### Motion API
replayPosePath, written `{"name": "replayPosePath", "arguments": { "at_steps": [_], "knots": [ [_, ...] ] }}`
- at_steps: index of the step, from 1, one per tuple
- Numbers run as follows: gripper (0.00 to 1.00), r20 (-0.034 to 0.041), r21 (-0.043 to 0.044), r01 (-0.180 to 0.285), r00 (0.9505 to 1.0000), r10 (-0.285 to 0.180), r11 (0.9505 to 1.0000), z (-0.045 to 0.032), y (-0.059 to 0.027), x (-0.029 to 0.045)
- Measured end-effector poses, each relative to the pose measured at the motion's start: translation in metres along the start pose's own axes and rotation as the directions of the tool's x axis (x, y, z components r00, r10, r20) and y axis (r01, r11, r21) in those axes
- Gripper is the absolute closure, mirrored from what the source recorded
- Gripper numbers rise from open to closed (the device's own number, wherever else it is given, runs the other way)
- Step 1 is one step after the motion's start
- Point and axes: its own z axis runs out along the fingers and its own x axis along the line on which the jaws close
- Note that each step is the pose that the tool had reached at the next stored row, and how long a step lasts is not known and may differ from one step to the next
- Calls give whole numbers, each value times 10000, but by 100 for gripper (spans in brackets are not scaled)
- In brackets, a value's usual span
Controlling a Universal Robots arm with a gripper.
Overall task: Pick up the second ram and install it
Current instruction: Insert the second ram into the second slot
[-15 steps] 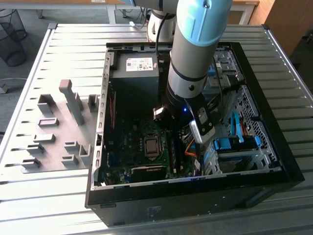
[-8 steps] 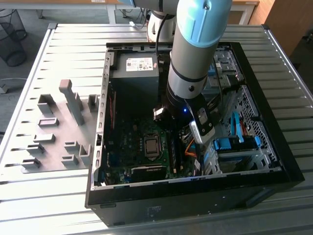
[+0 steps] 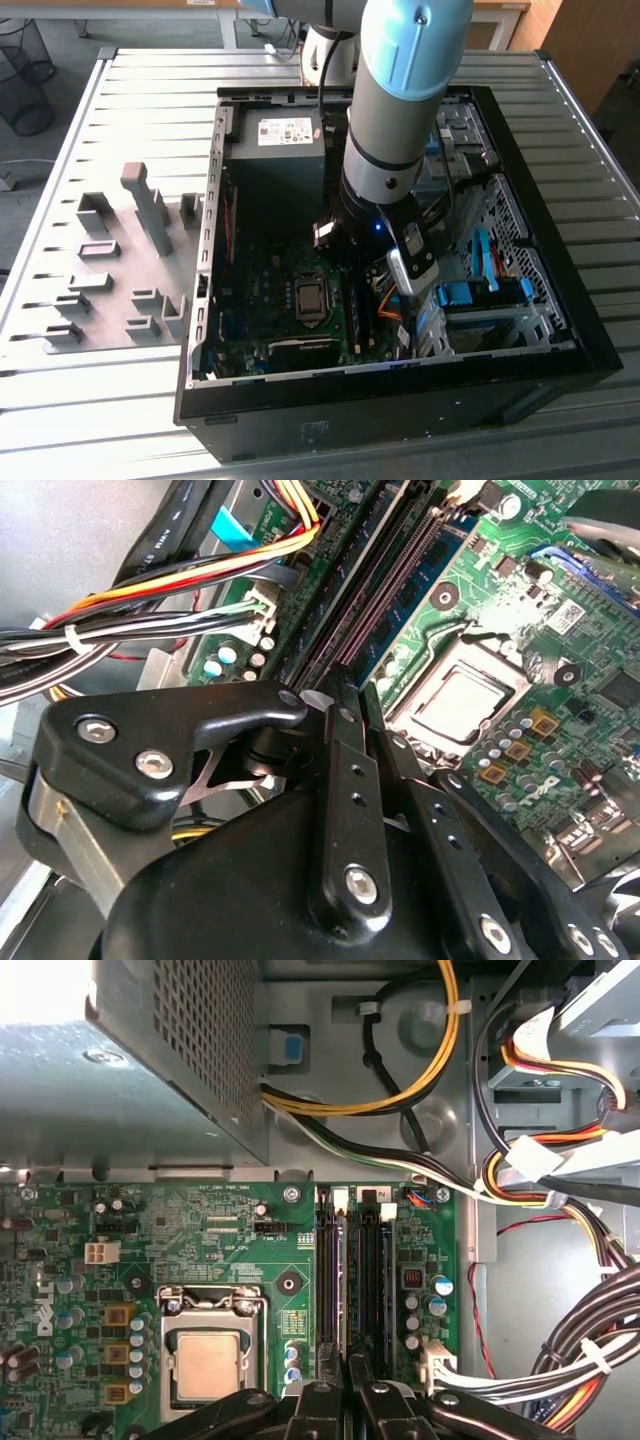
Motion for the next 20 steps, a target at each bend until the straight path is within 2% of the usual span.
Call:
{"name": "replayPosePath", "arguments": {
  "at_steps": [20],
  "knots": [
    [86,0,0,0,10000,0,10000,74,-6,0]
  ]
}}
